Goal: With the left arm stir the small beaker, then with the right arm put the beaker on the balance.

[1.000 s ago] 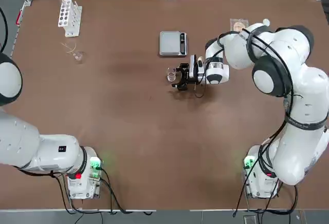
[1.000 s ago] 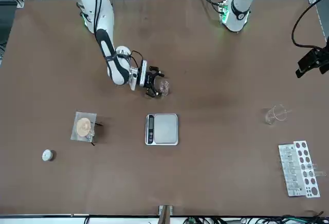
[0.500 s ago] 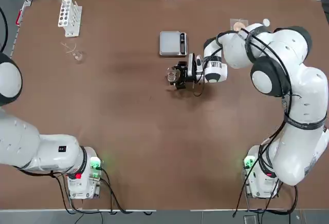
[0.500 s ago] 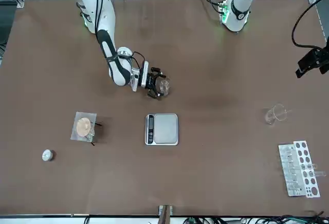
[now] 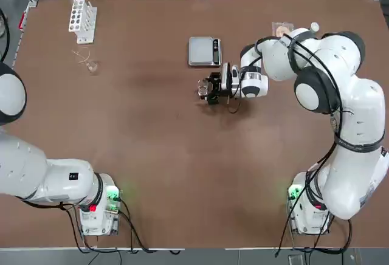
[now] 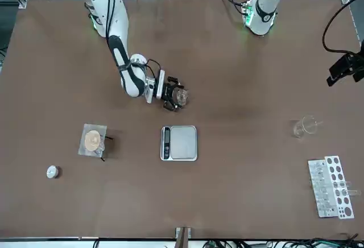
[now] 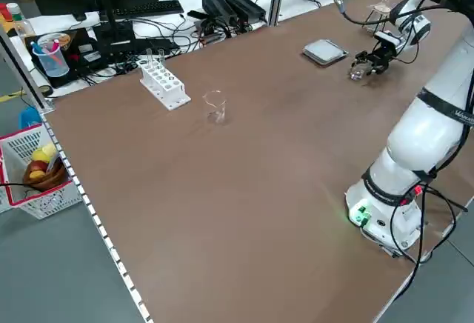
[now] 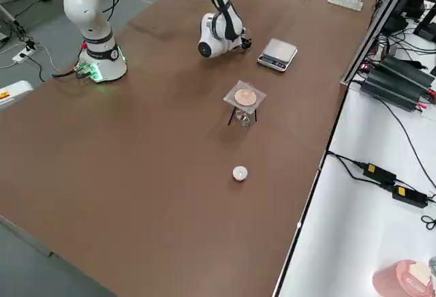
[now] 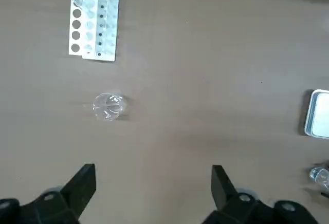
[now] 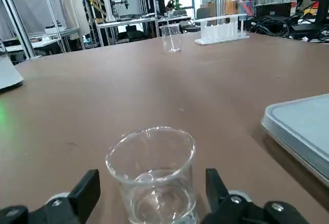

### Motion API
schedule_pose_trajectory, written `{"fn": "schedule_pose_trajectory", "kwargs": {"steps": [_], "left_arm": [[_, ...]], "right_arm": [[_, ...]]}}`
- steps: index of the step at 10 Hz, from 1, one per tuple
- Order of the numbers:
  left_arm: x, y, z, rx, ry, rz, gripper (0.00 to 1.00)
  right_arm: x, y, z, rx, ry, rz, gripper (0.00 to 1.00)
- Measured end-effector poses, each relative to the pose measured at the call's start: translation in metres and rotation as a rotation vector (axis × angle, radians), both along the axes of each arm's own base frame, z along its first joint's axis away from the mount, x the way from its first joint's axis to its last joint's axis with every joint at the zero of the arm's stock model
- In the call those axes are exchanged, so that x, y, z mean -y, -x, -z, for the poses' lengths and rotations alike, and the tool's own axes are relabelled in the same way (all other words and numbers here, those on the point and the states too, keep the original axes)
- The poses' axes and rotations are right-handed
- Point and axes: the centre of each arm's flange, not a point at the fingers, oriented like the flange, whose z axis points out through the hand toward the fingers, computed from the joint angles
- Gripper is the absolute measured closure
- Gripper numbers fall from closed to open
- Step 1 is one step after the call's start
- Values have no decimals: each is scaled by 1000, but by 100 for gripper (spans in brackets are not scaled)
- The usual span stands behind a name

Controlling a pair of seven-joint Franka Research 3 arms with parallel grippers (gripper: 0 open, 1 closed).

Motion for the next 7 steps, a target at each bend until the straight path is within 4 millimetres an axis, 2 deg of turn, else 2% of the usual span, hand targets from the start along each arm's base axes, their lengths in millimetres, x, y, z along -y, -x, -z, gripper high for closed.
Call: {"fn": "schedule_pose_trajectory", "kwargs": {"steps": [1, 2, 7], "left_arm": [[0, 0, 0, 3, 0, -1, 0], [0, 0, 0, 4, 0, -1, 0], [1, 0, 0, 5, 0, 1, 1]], "right_arm": [[1, -1, 0, 2, 0, 2, 33], [1, -3, -1, 4, -1, 5, 42], [7, -11, -2, 0, -6, 23, 42]]}}
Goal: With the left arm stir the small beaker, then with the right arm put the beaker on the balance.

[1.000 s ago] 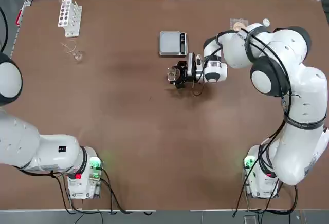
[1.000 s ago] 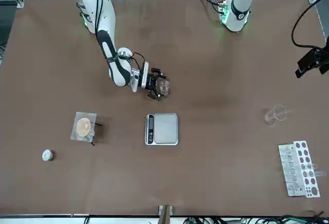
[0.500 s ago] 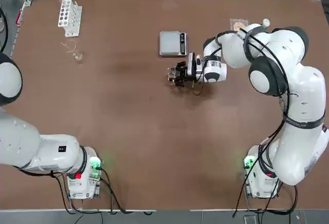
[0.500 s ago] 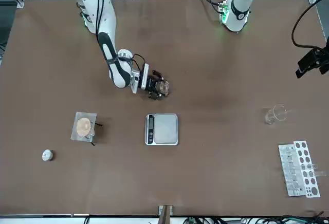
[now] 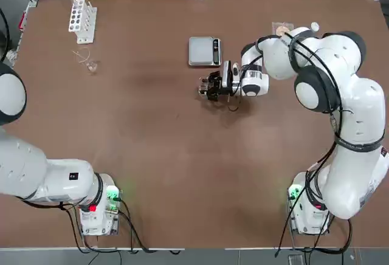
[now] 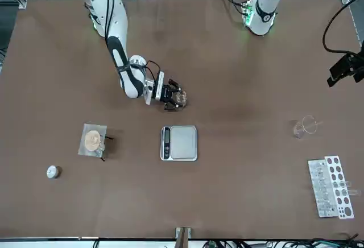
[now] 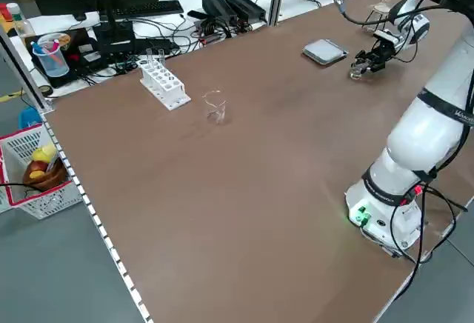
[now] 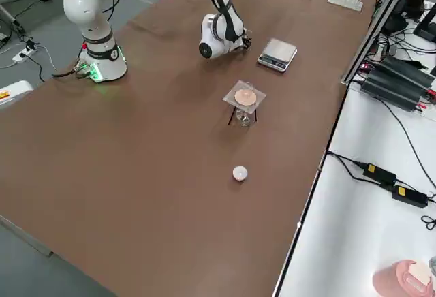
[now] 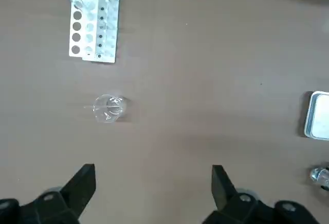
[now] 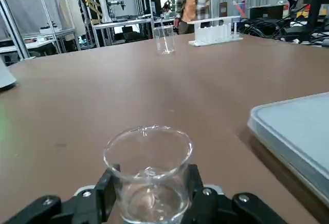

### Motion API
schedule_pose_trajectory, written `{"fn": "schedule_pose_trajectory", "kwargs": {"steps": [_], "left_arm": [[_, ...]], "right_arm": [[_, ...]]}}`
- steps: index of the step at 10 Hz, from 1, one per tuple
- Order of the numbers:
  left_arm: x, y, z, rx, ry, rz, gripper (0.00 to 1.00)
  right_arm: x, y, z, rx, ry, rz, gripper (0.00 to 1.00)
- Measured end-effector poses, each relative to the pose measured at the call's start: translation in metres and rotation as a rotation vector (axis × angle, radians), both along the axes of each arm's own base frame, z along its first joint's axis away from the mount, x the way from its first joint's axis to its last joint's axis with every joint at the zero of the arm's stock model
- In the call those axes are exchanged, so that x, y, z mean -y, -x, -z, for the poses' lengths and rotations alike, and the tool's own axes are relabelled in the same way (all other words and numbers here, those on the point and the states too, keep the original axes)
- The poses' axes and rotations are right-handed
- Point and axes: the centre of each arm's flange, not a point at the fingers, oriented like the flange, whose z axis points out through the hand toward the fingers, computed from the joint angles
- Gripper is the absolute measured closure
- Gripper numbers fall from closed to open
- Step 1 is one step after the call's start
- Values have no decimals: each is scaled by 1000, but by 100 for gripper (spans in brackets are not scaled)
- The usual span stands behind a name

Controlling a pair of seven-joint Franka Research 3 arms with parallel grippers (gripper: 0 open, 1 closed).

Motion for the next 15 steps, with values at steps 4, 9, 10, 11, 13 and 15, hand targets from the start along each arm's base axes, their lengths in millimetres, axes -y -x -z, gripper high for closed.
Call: {"fn": "schedule_pose_trajectory", "kwargs": {"steps": [4, 9, 10, 11, 13, 15], "left_arm": [[0, 0, 0, 0, 0, 0, 1], [4, 0, 0, 2, 0, 8, 1], [4, 0, -1, 2, 0, 7, 0], [4, 0, -1, 2, 0, 7, 1], [4, 0, -1, 3, 0, 7, 1], [4, 0, -1, 3, 0, 7, 0]], "right_arm": [[-3, -24, -33, 27, -64, 30, 42], [-3, -68, -71, 63, -132, 93, 42], [-1, -82, -81, 70, -146, 112, 42], [1, -95, -90, 75, -154, 131, 42], [5, -110, -88, 74, -136, 160, 42], [10, -124, -76, 56, -106, 191, 42]]}}
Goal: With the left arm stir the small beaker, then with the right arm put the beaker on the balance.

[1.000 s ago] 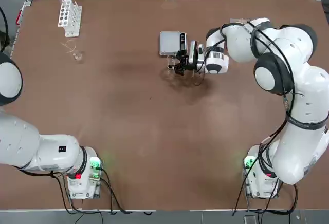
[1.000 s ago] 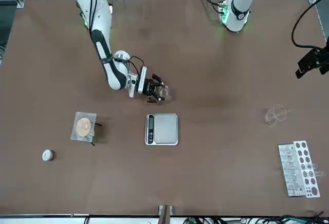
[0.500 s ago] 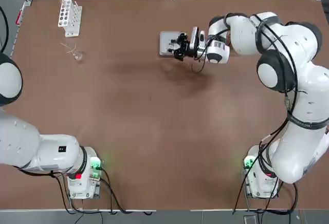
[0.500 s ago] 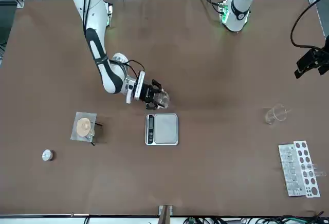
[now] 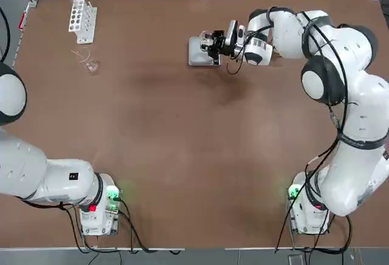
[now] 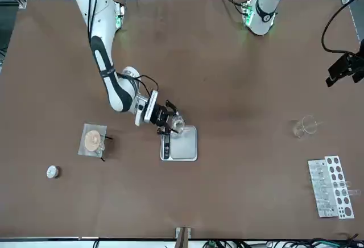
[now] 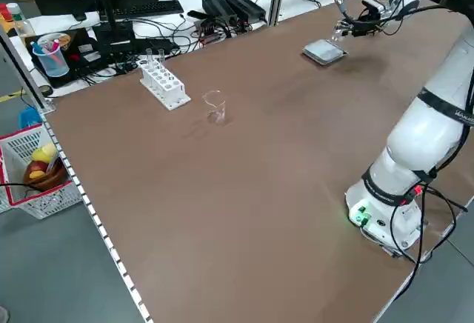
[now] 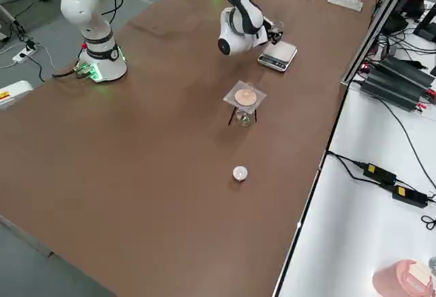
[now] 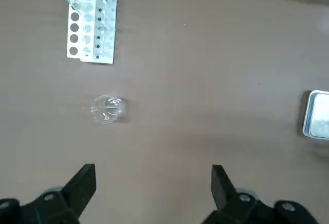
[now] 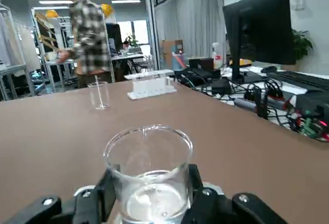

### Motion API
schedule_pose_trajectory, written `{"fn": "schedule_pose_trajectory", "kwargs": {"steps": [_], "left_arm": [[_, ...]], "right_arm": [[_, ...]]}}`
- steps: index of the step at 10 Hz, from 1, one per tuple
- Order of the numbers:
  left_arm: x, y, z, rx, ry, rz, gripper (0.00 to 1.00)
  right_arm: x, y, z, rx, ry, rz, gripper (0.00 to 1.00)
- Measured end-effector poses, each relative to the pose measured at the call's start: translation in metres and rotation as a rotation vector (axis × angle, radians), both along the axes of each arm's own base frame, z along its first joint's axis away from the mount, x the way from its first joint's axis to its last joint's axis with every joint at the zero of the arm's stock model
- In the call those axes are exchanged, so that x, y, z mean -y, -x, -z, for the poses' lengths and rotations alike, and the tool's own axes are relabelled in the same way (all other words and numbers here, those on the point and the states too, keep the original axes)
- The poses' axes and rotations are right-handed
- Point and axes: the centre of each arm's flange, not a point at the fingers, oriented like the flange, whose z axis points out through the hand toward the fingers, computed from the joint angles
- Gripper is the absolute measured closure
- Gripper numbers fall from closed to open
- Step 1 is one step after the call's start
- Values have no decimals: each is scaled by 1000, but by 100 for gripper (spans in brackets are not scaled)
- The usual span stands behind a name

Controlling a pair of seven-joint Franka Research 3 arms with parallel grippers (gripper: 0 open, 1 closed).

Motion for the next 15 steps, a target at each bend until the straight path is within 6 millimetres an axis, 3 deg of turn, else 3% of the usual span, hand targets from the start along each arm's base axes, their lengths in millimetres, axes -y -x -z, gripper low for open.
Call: {"fn": "schedule_pose_trajectory", "kwargs": {"steps": [3, 8, 15], "left_arm": [[-1, 0, 0, 0, 0, -2, 1], [-1, 0, 0, 0, 0, -2, 1], [-1, 0, 0, 0, 0, -2, 1]], "right_arm": [[1, -17, 13, -19, 12, 26, 42], [6, -45, 17, -30, 25, 71, 42], [12, -56, 35, -33, 41, 84, 42]]}}
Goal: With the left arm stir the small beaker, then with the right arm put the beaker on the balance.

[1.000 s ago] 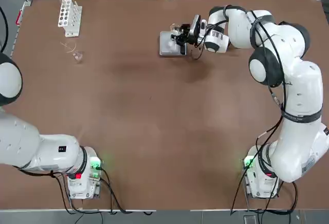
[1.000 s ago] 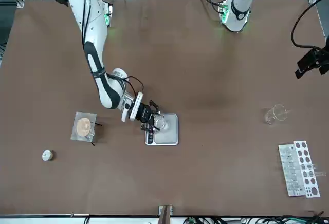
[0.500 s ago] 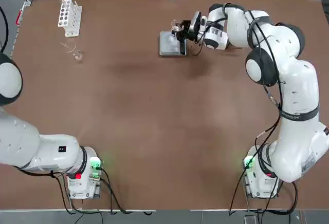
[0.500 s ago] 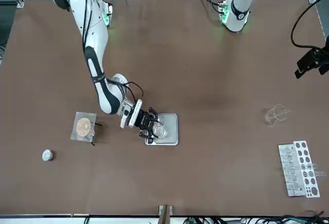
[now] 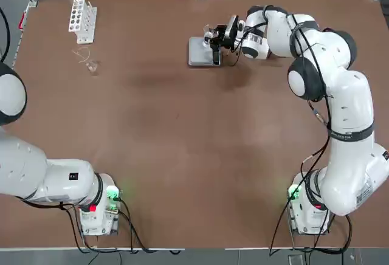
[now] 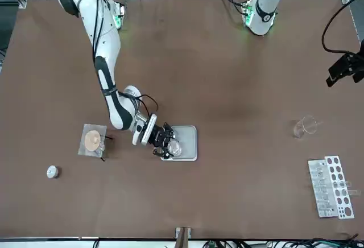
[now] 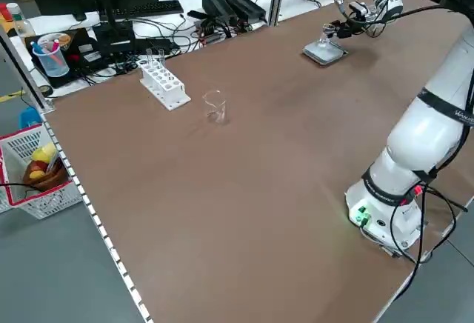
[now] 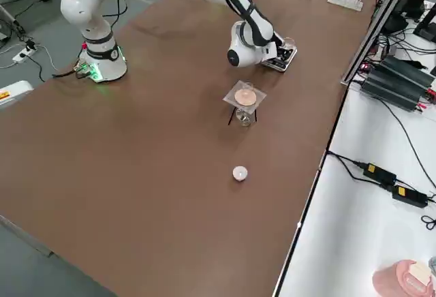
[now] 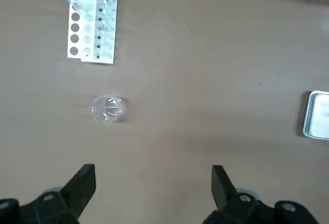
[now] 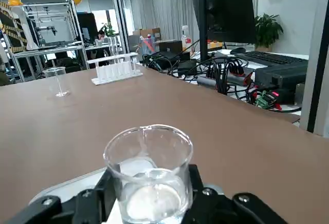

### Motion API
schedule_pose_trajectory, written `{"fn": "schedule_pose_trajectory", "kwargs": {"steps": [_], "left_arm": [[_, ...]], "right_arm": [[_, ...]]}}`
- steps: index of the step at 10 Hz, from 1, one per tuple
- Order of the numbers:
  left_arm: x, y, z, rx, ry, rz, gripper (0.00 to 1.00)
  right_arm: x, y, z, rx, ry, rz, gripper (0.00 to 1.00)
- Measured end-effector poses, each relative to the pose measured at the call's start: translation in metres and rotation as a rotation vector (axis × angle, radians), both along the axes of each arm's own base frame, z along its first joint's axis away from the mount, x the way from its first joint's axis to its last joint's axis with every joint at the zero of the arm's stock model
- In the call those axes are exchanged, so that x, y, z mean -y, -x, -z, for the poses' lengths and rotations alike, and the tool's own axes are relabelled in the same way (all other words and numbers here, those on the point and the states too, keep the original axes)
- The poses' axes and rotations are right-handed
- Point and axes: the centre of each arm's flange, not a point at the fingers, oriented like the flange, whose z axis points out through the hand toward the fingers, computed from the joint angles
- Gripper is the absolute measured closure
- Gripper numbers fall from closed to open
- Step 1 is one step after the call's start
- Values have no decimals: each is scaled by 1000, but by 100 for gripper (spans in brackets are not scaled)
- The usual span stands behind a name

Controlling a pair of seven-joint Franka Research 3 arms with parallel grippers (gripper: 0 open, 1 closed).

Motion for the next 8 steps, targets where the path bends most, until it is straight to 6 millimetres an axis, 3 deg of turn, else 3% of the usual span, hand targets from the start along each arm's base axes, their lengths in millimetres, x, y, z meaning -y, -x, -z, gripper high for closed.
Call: {"fn": "schedule_pose_trajectory", "kwargs": {"steps": [4, 6, 8], "left_arm": [[0, 0, 0, 0, 0, 0, 0], [0, 0, 0, 0, 0, 0, 0], [0, 0, 0, 1, 0, 0, 0]], "right_arm": [[-4, 3, 2, -16, 0, -1, 40], [-4, 3, 2, -21, -3, -1, 17], [-4, 3, 2, -23, -4, 0, 9]]}}
